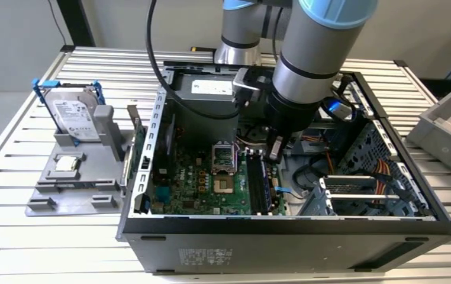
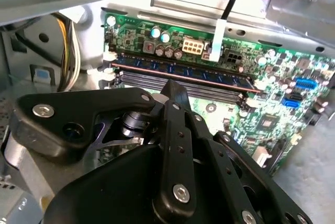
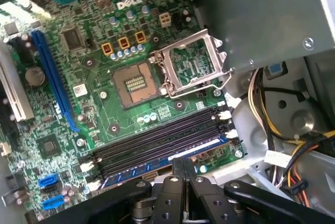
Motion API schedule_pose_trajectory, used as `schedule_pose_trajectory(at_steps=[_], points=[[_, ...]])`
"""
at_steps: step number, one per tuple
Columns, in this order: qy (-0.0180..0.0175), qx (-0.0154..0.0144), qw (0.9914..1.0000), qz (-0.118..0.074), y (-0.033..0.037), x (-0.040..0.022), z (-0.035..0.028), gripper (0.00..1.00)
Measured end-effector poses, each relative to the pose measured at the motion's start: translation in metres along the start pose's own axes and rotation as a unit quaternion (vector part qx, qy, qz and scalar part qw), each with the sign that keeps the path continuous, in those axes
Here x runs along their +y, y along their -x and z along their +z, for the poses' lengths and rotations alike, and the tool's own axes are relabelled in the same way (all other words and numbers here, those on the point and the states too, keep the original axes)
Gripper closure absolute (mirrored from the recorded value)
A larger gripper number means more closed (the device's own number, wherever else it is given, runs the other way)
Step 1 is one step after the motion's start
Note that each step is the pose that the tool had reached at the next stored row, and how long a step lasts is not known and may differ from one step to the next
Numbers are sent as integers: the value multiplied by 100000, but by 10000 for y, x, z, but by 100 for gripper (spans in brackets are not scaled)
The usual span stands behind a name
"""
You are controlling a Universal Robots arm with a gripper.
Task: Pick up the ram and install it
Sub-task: 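Press down the ram until it locks into place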
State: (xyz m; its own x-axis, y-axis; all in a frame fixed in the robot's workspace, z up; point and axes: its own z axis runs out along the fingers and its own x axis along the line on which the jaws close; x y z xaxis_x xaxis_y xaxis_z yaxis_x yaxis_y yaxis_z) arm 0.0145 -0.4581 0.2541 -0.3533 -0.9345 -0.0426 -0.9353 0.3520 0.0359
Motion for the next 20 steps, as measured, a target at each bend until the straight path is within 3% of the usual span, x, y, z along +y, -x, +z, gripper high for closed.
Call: schedule_pose_trajectory(at_steps=[4, 10, 14, 20], points=[[57, 79, 99958, -2908, 0, 0, 0, 100], [121, 179, 99760, -6916, 1, -3, 0, 100], [186, 257, 99542, -9552, 2, -5, 0, 100], [116, 320, 99107, -13328, 2, -6, 0, 100]])
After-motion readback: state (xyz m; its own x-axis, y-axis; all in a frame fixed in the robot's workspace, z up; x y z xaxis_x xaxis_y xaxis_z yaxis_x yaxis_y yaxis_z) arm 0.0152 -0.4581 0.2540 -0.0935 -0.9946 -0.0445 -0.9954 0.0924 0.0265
